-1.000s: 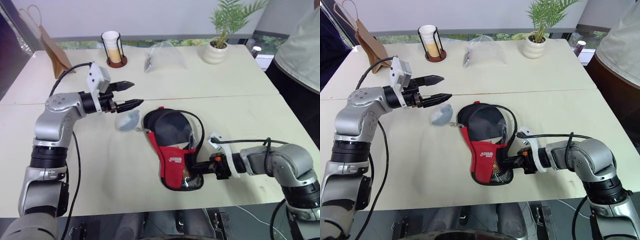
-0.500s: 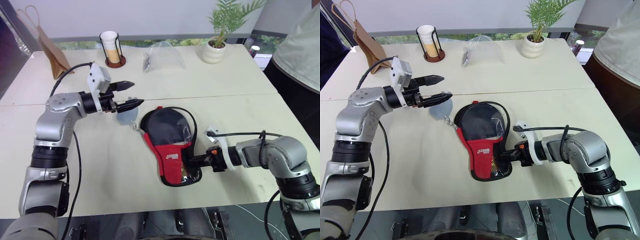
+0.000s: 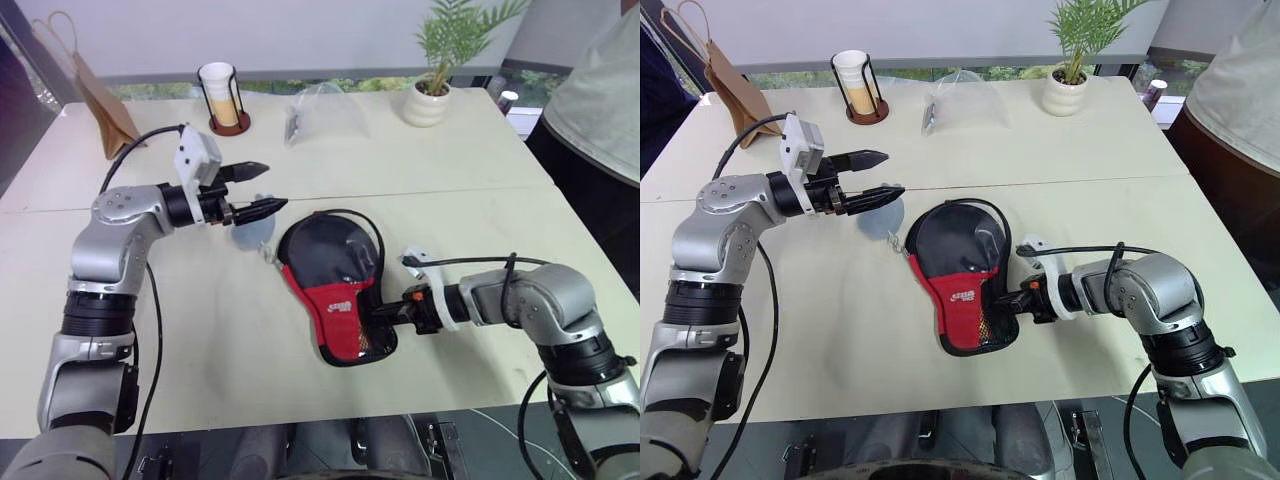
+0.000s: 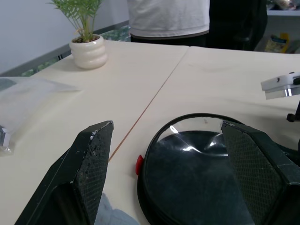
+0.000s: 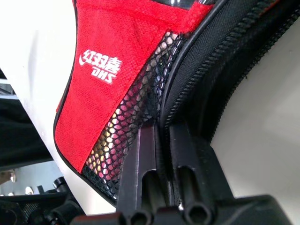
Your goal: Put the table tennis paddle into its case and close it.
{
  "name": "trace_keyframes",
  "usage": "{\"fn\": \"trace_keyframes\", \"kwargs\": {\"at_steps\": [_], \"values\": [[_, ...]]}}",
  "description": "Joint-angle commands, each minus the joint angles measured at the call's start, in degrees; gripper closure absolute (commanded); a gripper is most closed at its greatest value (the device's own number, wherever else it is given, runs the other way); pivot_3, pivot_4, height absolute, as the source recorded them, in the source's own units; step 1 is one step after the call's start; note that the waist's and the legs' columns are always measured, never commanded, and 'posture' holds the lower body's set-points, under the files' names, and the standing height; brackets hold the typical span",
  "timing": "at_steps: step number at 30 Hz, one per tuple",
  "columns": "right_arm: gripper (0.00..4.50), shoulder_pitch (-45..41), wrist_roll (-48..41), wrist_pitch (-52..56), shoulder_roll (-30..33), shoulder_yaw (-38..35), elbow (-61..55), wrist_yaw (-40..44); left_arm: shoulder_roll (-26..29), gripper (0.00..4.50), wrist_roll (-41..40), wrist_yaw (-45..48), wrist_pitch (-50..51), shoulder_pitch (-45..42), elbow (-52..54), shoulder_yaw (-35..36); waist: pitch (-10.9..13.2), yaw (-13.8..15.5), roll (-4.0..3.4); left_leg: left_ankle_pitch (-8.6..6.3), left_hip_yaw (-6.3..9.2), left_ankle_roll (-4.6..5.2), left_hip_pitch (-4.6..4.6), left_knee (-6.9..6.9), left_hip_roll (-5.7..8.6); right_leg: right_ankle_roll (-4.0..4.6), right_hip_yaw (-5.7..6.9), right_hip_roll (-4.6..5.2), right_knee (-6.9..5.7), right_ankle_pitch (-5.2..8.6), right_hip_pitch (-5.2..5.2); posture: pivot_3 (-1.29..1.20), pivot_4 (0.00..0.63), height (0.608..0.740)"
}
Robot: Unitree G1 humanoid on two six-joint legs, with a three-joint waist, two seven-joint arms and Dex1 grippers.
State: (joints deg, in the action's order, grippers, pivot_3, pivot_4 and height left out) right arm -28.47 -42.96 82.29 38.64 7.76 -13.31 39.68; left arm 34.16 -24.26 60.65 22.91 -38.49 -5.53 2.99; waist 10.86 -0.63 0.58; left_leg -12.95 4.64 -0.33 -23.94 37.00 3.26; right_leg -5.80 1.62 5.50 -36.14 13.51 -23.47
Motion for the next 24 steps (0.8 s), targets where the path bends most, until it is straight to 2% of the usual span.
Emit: {"fn": "trace_keyframes", "kwargs": {"at_steps": [1, 2, 3, 5, 6, 9, 11, 15, 17, 20, 24], "values": [[2.55, -1.31, -0.59, 0.16, 0.22, -2.15, -1.32, 0.04, 0.33, 0.72, -0.32, 0.03, -0.82, -0.58, 1.80, 0.31, 0.00, 0.03, 0.00, 0.00, 0.00, 0.00, 0.00, 0.00, 0.00, 0.00, 0.00, 0.00, 0.00, 0.00, 0.00, 0.00, 0.150, 0.740], [1.93, -1.41, -0.85, 0.21, 0.48, -2.42, -1.50, 0.22, 0.40, 0.72, -0.32, 0.13, -0.78, -0.56, 1.79, 0.26, 0.00, 0.03, 0.00, 0.00, 0.00, 0.00, 0.00, 0.00, 0.00, 0.00, 0.00, 0.00, 0.00, 0.00, 0.00, 0.00, 0.150, 0.740], [1.51, -1.62, -0.65, -0.21, 1.33, -2.65, -1.68, 0.39, 0.68, 0.72, -0.18, 0.39, -0.81, -0.38, 1.77, 0.18, 0.00, 0.04, 0.00, 0.00, 0.00, 0.00, 0.00, 0.00, 0.00, 0.00, 0.00, 0.00, 0.00, 0.00, 0.00, 0.00, 0.150, 0.740], [0.38, -2.52, 0.36, -2.24, 5.21, -3.35, -2.24, 1.82, 2.01, 0.72, 0.30, 1.50, -0.98, 0.36, 1.54, 0.12, 0.00, 0.18, -0.01, 0.00, 0.00, 0.00, -0.01, 0.01, 0.01, 0.00, 0.00, 0.02, 0.01, 0.00, 0.00, 0.00, 0.150, 0.740], [0.03, -2.76, 0.66, -2.99, 6.53, -3.50, -2.49, 2.38, 2.47, 0.72, 0.39, 1.88, -1.02, 0.63, 1.47, 0.16, 0.01, 0.22, -0.02, 0.00, -0.01, 0.00, -0.02, 0.01, 0.02, 0.00, 0.00, 0.03, 0.02, 0.00, 0.01, 0.00, 0.150, 0.740], [0.03, -3.36, 3.32, -9.30, 15.43, -2.88, -4.61, 7.23, 5.21, 0.72, 1.75, 3.20, -2.61, 1.60, 0.09, 0.45, 0.03, 0.37, -0.03, 0.00, -0.02, -0.01, -0.11, 0.03, 0.06, 0.01, 0.01, 0.07, 0.06, 0.01, -0.05, 0.00, 0.150, 0.740], [0.03, -3.75, 3.95, -12.56, 19.13, -3.02, -5.52, 10.03, 6.83, 0.72, 2.45, 3.89, -3.62, 2.15, -0.75, 0.63, 0.03, 0.20, -0.02, -0.01, -0.05, -0.01, -0.20, 0.01, 0.05, 0.00, 0.01, 0.07, 0.08, 0.01, -0.15, 0.00, 0.150, 0.740], [0.03, -4.07, 7.68, -23.46, 22.35, -3.12, -7.79, 14.38, 10.14, 0.72, 4.02, 5.43, -5.79, 3.01, -3.04, 1.02, 0.04, -0.28, -0.02, -0.01, -0.07, -0.01, -0.28, -0.06, -0.03, 0.00, 0.02, 0.03, 0.06, 0.01, -0.30, 0.00, 0.150, 0.740], [0.03, -5.22, 9.43, -27.91, 20.10, -2.86, -7.32, 14.18, 11.24, 0.72, 4.66, 6.22, -6.92, 3.16, -4.35, 0.90, 0.04, -0.20, -0.03, -0.01, -0.09, -0.01, -0.31, -0.07, -0.06, 0.00, 0.01, 0.01, 0.03, 0.01, -0.36, 0.00, 0.150, 0.740], [0.03, -9.44, 14.73, -38.64, 8.57, 0.89, -3.07, 10.30, 13.02, 0.72, 6.48, 8.19, -9.36, 3.35, -7.55, -0.22, 0.04, -0.56, -0.02, 0.00, -0.15, -0.01, -0.35, -0.05, -0.07, 0.00, -0.05, 0.02, 0.01, -0.01, -0.43, 0.00, 0.150, 0.740], [0.03, -10.92, 20.85, -46.65, -0.32, 6.10, 2.97, 9.60, 13.44, 0.72, 8.20, 10.01, -11.51, 2.65, -10.94, -1.44, 0.03, 0.21, 0.00, 0.02, -0.09, -0.04, -0.46, -0.05, -0.05, 0.02, -0.04, -0.01, -0.06, -0.02, -0.57, 0.00, 0.150, 0.740]]}}
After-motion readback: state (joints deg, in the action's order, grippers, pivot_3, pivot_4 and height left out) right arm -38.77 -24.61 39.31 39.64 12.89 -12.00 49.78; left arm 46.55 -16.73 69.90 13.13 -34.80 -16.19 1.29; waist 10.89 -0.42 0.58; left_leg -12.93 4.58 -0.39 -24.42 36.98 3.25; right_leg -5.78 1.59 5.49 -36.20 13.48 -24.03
